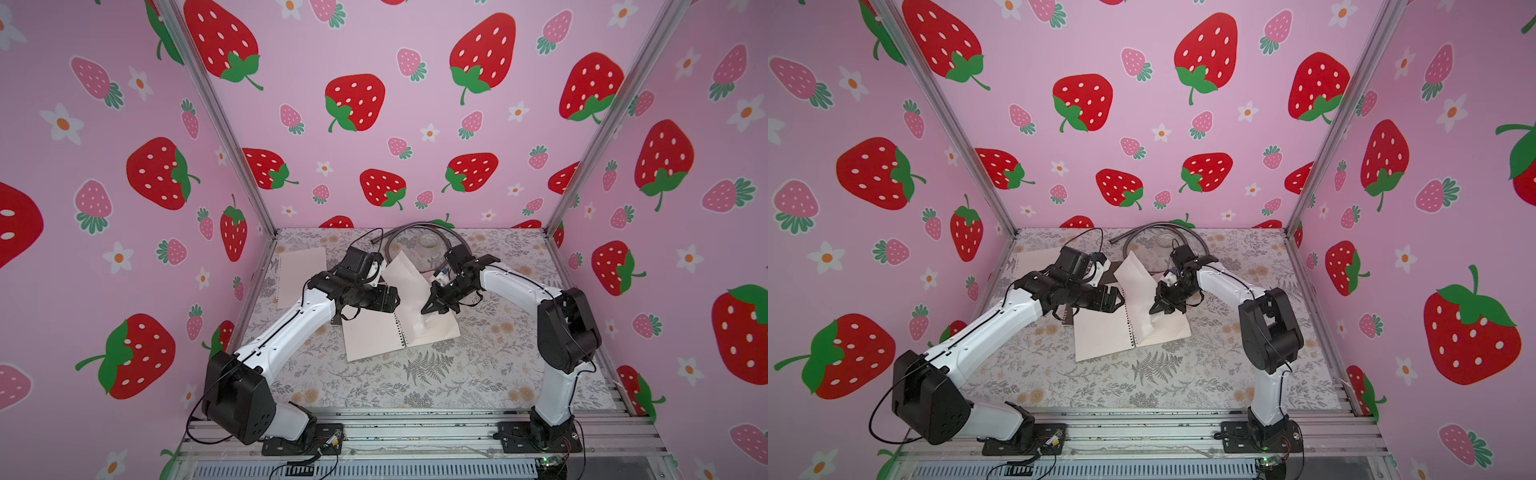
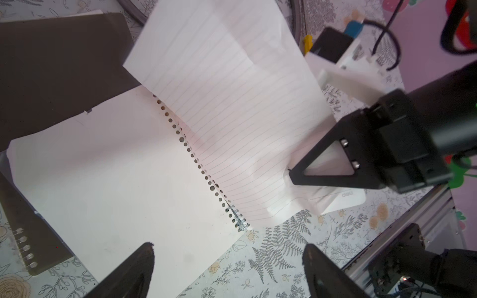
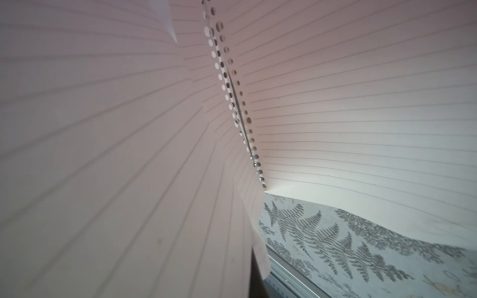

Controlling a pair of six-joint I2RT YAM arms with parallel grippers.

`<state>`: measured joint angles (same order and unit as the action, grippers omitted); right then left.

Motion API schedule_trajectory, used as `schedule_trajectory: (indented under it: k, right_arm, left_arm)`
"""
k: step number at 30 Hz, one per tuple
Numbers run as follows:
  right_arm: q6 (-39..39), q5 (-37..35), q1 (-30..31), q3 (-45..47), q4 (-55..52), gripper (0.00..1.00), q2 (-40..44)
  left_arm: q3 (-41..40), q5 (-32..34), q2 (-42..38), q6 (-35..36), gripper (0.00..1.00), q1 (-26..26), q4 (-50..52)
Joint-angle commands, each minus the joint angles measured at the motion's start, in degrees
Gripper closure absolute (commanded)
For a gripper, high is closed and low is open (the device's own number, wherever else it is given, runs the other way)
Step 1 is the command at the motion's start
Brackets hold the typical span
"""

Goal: Tear off pages from different notebooks
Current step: Tear off the paper from the notebook.

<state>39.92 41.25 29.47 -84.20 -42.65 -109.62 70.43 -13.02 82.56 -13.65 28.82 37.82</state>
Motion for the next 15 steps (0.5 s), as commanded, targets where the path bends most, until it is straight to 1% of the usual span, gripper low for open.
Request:
schedule_trajectory:
  k: [1,3,6,9,15]
  right_arm:
    - [6.9,6.1,-0.3,-0.6,1.7,0.99,-2.0]
    - [9.0,7.5,-0.3,0.0,3.3,0.99,-2.3]
    - [10.6,7.7,-0.3,-0.7,3.3,0.99,-2.0]
    - [13.1,8.5,-0.3,-1.2,3.9,0.99,-1.4]
    - [21.1,10.7,-0.3,-0.2,9.2,0.99,-0.2]
  left_arm:
    - [-0.1,3.0,0.8,2.8,0.10,3.6,2.3]
    - [-0.3,4.3,2.0,2.8,0.11,5.1,2.0]
    - [0.1,5.6,4.5,2.9,0.12,7.0,1.6]
    - [1.9,9.9,7.4,3.7,0.12,9.6,2.1]
    - [6.6,17.0,12.1,5.7,0.12,14.7,4.1]
